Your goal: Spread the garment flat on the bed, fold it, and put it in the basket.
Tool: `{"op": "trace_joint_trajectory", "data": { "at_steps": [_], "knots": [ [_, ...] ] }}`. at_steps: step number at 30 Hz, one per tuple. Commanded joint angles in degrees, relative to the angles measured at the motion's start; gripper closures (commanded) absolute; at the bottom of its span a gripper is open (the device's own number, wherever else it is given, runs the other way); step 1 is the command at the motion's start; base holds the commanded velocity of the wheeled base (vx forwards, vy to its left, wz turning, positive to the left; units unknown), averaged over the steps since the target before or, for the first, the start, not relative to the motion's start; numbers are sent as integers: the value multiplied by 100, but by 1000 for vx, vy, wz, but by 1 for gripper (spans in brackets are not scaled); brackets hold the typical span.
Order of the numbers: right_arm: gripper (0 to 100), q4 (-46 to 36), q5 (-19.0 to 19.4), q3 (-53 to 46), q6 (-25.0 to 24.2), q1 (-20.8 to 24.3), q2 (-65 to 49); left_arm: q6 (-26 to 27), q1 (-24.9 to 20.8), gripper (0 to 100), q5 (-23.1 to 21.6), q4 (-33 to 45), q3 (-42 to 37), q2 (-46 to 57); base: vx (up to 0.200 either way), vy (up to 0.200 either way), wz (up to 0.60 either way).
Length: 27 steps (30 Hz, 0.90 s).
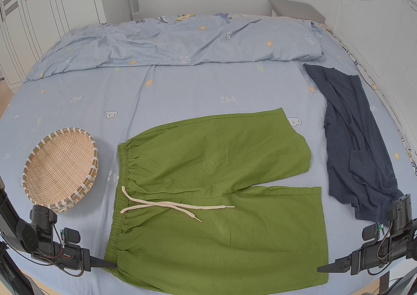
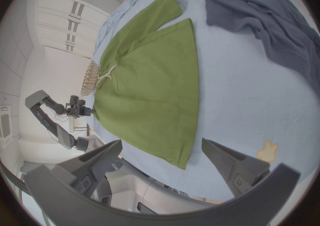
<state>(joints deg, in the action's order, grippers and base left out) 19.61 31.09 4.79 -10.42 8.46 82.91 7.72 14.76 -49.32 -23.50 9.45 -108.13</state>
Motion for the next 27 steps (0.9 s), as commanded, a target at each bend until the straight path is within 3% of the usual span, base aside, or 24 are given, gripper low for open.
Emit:
{"op": "trace_joint_trajectory", "data": {
  "at_steps": [1, 9, 19, 27],
  "knots": [
    [0, 16, 73, 31, 146, 50, 612, 2, 9, 100, 2, -5, 4, -15, 0, 0, 0],
    [0, 104, 82, -22, 453, 77, 1210, 2, 9, 100, 2, -5, 4, -24, 0, 0, 0],
    [0, 130, 117, 13, 497, 358, 1641, 2, 9, 100, 2, -14, 4, -24, 0, 0, 0],
    [0, 245, 609, 83, 445, 551, 1808, 2, 0, 100, 2, -14, 4, -24, 0, 0, 0]
  ]
}}
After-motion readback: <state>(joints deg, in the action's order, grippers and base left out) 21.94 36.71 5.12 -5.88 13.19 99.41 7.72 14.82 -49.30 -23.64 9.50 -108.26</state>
